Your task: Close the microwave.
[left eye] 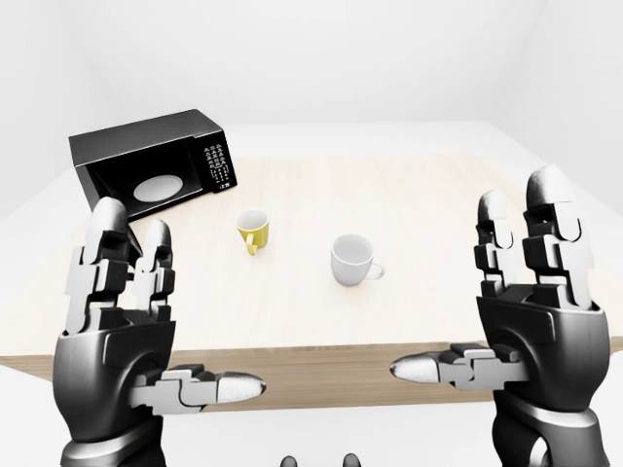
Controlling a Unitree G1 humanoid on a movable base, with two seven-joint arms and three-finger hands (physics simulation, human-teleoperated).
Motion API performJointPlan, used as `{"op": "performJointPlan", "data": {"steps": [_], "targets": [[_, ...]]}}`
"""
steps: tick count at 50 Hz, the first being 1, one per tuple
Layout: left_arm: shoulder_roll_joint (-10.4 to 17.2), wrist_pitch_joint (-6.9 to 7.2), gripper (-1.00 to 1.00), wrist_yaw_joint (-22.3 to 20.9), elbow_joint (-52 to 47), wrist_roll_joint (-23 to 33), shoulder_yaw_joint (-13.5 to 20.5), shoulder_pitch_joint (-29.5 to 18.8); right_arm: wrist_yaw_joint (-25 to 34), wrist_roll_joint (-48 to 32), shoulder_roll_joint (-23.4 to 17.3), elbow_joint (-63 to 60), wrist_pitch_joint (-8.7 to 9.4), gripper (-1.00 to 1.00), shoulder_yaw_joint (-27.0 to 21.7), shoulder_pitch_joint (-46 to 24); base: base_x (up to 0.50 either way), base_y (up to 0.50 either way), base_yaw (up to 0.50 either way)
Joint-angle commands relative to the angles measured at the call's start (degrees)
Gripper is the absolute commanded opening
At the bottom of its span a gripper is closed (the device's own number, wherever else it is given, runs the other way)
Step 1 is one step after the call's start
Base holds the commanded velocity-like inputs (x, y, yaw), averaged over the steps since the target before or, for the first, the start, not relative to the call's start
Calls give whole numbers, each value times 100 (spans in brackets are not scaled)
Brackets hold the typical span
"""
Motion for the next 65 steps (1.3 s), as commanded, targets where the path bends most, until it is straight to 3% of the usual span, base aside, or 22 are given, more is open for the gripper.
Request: {"op": "performJointPlan", "data": {"steps": [1,13,65], "targets": [[230,0,100,186,-116,-225,-10,92,-70,21,-47,-133,0,100,35,47,0,0,0],[248,0,100,173,-116,-174,-42,118,-16,-3,-28,-133,0,100,23,55,0,5,0],[331,0,100,232,-116,-252,-70,142,100,-174,-5,-133,0,100,163,119,0,50,0]]}}
